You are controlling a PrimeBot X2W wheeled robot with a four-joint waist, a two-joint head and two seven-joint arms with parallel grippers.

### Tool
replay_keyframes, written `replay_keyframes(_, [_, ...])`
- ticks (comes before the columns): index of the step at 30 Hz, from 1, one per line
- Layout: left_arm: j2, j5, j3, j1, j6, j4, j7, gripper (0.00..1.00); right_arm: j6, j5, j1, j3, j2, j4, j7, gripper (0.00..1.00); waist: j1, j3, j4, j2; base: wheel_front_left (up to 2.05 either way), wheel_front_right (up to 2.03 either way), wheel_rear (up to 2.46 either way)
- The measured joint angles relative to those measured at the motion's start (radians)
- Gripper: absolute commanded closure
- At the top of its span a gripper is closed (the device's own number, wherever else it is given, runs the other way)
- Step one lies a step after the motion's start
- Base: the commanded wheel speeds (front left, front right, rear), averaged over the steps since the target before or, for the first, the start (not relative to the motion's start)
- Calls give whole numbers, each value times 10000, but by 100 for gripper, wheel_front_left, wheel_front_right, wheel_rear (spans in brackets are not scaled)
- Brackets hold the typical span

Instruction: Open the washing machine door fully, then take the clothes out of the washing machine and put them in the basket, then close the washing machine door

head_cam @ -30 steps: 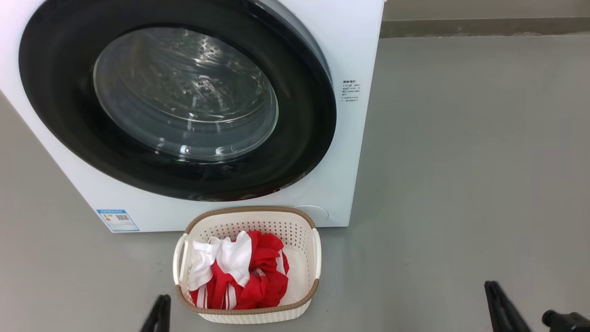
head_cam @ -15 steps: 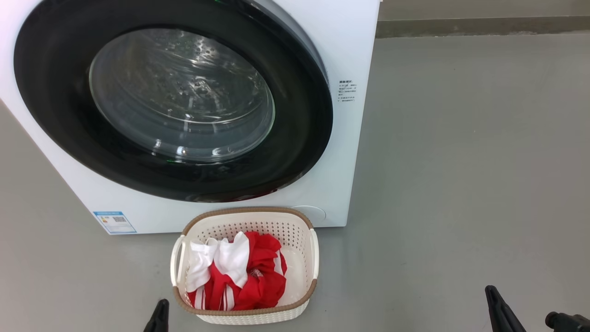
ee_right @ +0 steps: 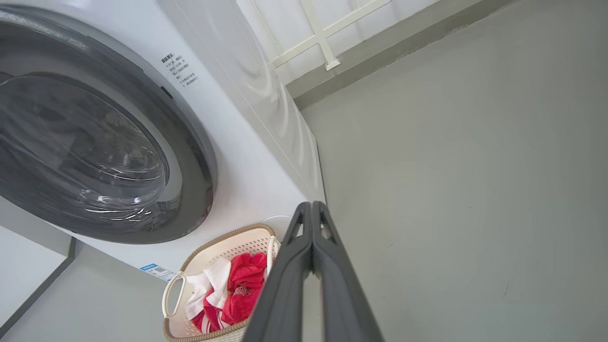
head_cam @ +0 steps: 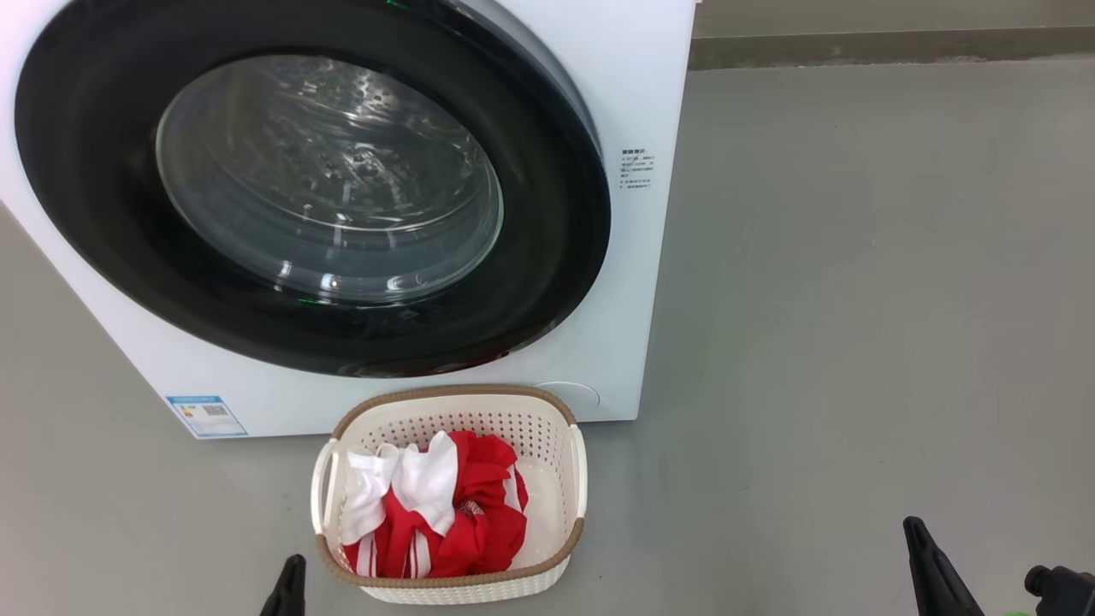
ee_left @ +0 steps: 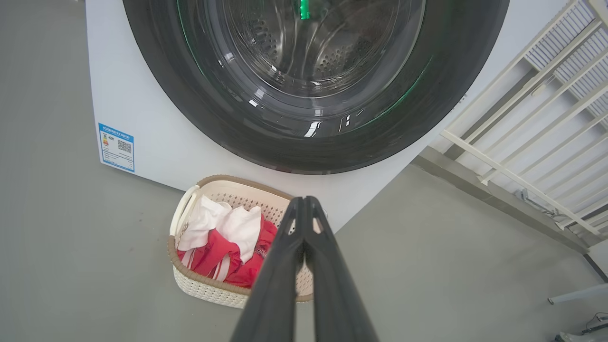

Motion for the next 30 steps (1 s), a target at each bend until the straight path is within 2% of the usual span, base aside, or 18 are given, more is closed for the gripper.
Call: replay_keyframes(30, [-88, -2970, 280, -404, 0, 4, 819, 100, 0, 2727, -563, -253, 144, -69, 871, 100, 0, -2, -226, 0, 0, 0, 0])
